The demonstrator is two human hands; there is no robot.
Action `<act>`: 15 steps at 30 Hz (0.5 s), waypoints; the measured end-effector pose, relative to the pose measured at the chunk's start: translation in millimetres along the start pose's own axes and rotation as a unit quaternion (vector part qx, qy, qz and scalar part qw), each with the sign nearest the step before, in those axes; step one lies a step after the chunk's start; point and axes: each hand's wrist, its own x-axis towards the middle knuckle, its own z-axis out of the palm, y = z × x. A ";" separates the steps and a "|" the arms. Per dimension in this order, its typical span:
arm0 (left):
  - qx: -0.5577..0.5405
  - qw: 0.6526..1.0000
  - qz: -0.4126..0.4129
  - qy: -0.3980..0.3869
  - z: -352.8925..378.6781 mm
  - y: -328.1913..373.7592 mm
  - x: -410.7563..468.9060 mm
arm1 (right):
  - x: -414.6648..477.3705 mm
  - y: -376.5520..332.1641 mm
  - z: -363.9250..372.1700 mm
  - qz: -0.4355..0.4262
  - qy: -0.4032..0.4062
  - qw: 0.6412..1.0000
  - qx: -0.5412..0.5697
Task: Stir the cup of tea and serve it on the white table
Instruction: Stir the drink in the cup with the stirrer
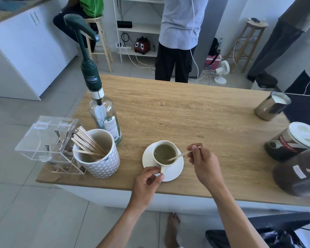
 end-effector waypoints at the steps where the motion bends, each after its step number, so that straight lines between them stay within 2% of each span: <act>1: 0.001 1.000 0.002 0.001 0.0 0.1 -0.2 | 0.6 0.8 -0.6 0.000 0.011 1.000 0.001; 5: 0.003 1.000 0.011 0.001 -0.3 -0.5 -0.4 | -2.1 1.9 -0.1 -0.003 -0.012 1.000 -0.018; 9: 0.004 1.000 0.011 0.001 -0.3 0.7 -1.2 | -3.9 1.1 -1.3 -0.006 0.020 0.999 -0.023; 12: 0.003 1.000 0.009 0.000 -0.1 0.5 -1.0 | -6.5 2.4 0.3 -0.013 -0.012 0.999 -0.027; 15: 0.002 1.000 0.006 0.001 0.1 0.3 -1.1 | -5.3 4.0 -1.8 -0.014 0.020 0.999 -0.023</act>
